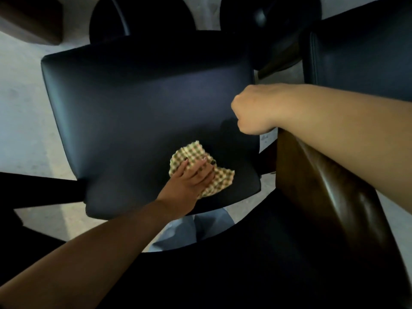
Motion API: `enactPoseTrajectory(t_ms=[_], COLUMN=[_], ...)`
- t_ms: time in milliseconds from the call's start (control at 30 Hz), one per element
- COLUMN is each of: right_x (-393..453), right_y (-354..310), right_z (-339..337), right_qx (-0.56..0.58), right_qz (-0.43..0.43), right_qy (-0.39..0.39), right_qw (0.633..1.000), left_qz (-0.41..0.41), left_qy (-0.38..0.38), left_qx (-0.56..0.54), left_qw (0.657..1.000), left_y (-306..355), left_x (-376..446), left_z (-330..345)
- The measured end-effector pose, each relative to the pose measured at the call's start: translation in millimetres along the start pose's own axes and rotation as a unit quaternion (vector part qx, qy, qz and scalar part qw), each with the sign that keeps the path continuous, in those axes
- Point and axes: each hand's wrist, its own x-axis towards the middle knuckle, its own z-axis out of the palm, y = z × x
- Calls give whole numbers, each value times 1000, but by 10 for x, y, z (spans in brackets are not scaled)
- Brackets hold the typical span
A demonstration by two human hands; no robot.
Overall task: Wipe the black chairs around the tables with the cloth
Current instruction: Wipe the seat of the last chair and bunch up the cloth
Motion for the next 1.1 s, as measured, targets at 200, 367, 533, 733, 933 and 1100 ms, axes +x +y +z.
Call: enactPoseTrajectory(t_ms=[200, 367, 533, 733, 933, 1100], right_x=[22, 45, 71, 97, 113, 131], right_y=[7, 14, 18, 41, 46, 64], right_z=[26, 0, 37, 52, 51, 69], right_qx=[-5, 7, 20, 41, 45, 41], right_qz=[4, 6, 23, 33, 19, 9], right_qy=[-11, -28, -36, -45, -61, -57], right_qw=[1000, 1000, 999, 998, 997, 998], left_qz=[96, 15, -177, -255, -290, -167], left_qy=[-46, 136, 288, 289, 73, -1], left_qx=[70, -161, -233, -150, -122, -60], left_qw=[992, 977, 912, 911, 946, 984], left_y=[136, -267, -1228, -1981, -1703, -1298], left_x=[-249, -54, 376, 760, 949, 566], left_z=[147, -217, -953, -1435, -932, -649])
